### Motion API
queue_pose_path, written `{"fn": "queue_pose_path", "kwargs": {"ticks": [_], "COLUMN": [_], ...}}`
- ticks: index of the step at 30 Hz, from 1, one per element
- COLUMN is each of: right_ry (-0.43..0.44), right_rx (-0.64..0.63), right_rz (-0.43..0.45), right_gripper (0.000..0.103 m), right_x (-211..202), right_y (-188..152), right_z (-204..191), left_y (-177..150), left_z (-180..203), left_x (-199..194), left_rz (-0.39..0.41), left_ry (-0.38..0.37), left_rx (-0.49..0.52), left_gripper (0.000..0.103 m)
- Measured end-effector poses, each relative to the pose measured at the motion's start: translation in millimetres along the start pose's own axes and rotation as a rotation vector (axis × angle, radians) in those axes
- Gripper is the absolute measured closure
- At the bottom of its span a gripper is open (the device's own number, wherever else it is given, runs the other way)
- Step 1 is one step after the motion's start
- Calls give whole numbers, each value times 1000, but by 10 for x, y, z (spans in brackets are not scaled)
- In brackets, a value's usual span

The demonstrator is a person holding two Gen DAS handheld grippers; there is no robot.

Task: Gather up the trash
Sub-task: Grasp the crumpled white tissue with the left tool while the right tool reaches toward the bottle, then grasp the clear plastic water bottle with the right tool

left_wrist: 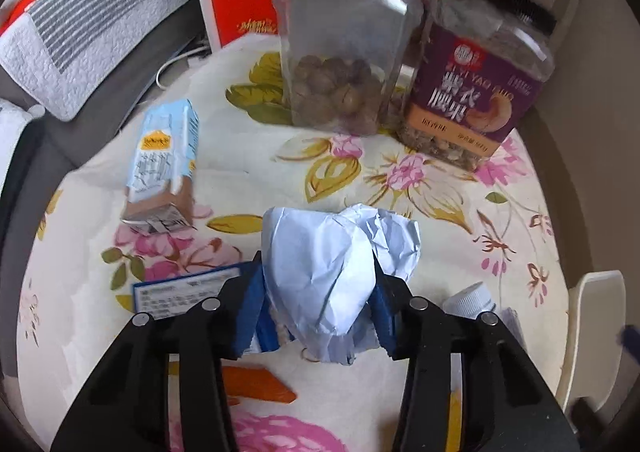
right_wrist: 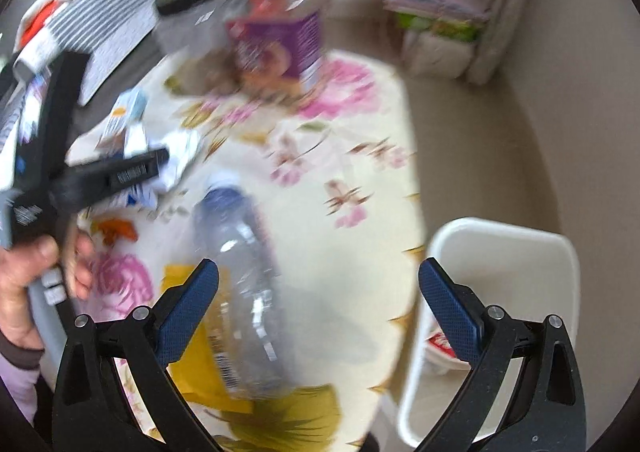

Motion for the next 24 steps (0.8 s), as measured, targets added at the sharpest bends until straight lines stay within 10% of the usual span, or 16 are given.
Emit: {"fn": "queue_pose_path", "kwargs": {"ticks": [14, 18, 24], "right_ry": [53, 79, 73], "right_rx": [-19, -21, -20], "right_rz": [-131, -173, -113], "right_gripper": [8, 39, 43], "right_x": [598, 736, 613], "right_y": [190, 229, 320], "right_z": [-423, -512, -675], "left_y": [-304, -466, -633], "left_z": [-684, -920, -1186], "left_x": [-974, -1119, -1094], "left_rz": [157, 174, 172], "left_ry": [-19, -10, 3], "left_rx": [23, 0, -59], "left_gripper": [56, 56, 56]}}
Point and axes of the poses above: each gripper's, at about its wrist camera, not at the fingertips, and x roughly the way its jaws point, z to its right, y to its top, the point moved 6 cm from there along x, roughly the way its jaws point, and after that the axes turned 15 degrees about -z, right-handed, at the moved point
